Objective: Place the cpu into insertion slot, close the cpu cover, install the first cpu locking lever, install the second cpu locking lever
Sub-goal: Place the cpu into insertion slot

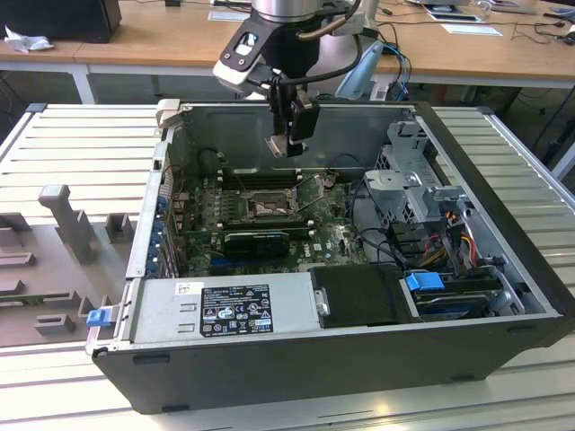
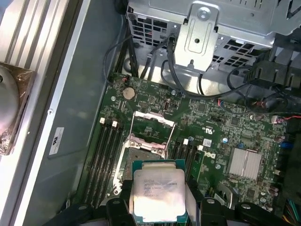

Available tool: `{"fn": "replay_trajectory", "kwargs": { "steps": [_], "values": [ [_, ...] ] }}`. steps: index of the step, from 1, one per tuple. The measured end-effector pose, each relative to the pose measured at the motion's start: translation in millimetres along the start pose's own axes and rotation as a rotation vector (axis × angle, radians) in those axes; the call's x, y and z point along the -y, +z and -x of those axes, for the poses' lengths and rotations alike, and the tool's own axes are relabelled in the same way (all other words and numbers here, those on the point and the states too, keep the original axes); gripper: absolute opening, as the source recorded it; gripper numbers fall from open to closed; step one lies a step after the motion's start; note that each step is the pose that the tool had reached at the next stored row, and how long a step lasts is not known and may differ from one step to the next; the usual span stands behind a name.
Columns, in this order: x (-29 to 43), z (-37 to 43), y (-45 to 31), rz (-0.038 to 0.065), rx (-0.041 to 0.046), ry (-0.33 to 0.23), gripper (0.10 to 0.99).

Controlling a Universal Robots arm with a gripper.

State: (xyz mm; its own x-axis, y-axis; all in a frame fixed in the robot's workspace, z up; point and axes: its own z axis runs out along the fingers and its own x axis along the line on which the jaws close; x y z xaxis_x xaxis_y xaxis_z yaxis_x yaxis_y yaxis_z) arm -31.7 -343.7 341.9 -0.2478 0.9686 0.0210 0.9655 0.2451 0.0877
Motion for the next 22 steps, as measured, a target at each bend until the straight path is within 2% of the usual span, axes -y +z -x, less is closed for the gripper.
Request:
{"fn": "replay_trajectory", "kwargs": {
  "steps": [22],
  "values": [
    [1.3,0.3,15.3,-0.002,-0.0005,0.001,0.529]
  ]
}}
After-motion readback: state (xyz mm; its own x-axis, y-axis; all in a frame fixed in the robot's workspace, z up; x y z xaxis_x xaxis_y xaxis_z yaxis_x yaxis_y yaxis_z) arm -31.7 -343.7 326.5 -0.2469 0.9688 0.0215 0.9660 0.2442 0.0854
